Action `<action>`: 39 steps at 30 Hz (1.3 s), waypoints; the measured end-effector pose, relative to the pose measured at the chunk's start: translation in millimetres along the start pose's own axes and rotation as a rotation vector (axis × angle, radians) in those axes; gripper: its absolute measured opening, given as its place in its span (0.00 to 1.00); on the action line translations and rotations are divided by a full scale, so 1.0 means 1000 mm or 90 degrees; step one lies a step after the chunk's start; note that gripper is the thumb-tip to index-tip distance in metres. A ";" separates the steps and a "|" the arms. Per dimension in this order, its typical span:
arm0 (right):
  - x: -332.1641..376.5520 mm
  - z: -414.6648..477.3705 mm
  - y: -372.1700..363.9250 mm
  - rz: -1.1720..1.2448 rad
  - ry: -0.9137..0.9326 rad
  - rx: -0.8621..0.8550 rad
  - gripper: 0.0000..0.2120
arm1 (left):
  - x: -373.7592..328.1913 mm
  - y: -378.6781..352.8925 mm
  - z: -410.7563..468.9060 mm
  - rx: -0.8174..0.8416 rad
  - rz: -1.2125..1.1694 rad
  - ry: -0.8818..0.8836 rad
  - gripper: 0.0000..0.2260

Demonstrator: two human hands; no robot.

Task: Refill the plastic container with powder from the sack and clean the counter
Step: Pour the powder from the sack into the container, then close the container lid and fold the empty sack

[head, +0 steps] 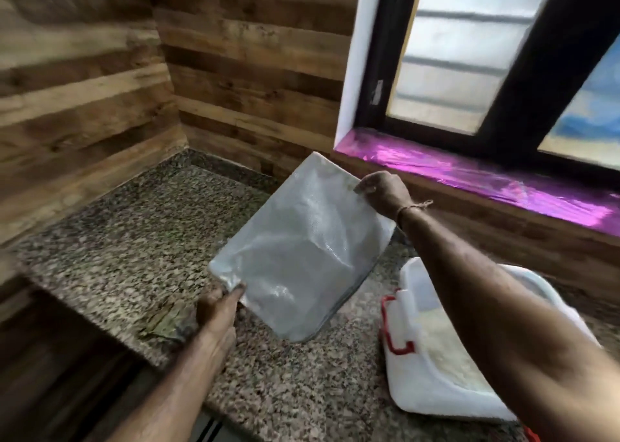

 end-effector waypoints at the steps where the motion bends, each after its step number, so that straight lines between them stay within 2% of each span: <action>1: 0.008 0.005 -0.014 -0.038 -0.005 0.016 0.13 | 0.005 0.007 0.005 0.001 0.011 0.005 0.14; 2: 0.014 0.009 -0.027 -0.075 -0.017 0.038 0.14 | 0.007 0.010 0.005 -0.010 0.028 0.004 0.11; 5: 0.019 0.015 -0.073 -0.215 -0.051 0.114 0.15 | 0.019 0.010 0.013 -0.022 0.128 0.016 0.13; 8: 0.004 0.007 -0.116 -0.364 -0.086 0.164 0.17 | 0.025 0.002 0.004 0.053 0.206 0.040 0.20; 11: -0.021 -0.016 -0.153 -0.441 -0.142 0.218 0.16 | 0.039 -0.003 -0.003 0.133 0.223 0.120 0.28; 13: -0.033 -0.031 -0.167 -0.445 -0.177 0.266 0.20 | 0.050 -0.003 0.000 0.145 0.228 0.158 0.30; 15: -0.041 -0.048 -0.177 -0.421 -0.200 0.291 0.26 | 0.063 0.003 0.008 0.131 0.239 0.156 0.27; 18: -0.049 -0.075 -0.194 -0.350 -0.274 0.240 0.30 | 0.070 0.010 0.013 0.136 0.285 0.133 0.25; 19: -0.052 -0.086 -0.200 -0.314 -0.303 0.206 0.31 | 0.070 0.012 0.012 0.132 0.305 0.124 0.28; 21: -0.056 -0.105 -0.208 -0.259 -0.351 0.167 0.33 | 0.064 0.010 0.006 0.134 0.351 0.089 0.42; 23: -0.064 -0.118 -0.212 -0.242 -0.377 0.186 0.34 | 0.057 0.006 0.000 0.166 0.381 0.032 0.52; 25: -0.069 -0.123 -0.211 -0.222 -0.362 0.212 0.34 | 0.045 -0.002 -0.008 0.199 0.394 -0.016 0.50; 27: -0.070 -0.123 -0.204 -0.175 -0.327 0.209 0.30 | 0.039 -0.006 -0.010 0.226 0.431 -0.009 0.46; 30: -0.067 -0.124 -0.196 -0.147 -0.301 0.191 0.27 | 0.045 -0.006 -0.004 0.277 0.558 -0.046 0.43; 33: -0.059 -0.131 -0.194 -0.143 -0.296 0.221 0.27 | 0.043 0.001 -0.001 0.308 0.734 -0.081 0.43; 36: -0.049 -0.142 -0.194 -0.101 -0.281 0.247 0.27 | 0.031 -0.002 -0.001 0.333 0.910 -0.169 0.38; 39: -0.032 -0.153 -0.184 -0.051 -0.236 0.210 0.27 | 0.005 -0.011 -0.010 0.320 0.942 -0.277 0.30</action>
Point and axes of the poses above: each hand's wrist, its own z-axis towards the middle knuckle, its own y-axis out of the back of the hand, x = y × z, the point moved 2 cm from there along z, towards the middle knuckle, and after that the axes turned 5 degrees about -y, right-handed, at the moved point
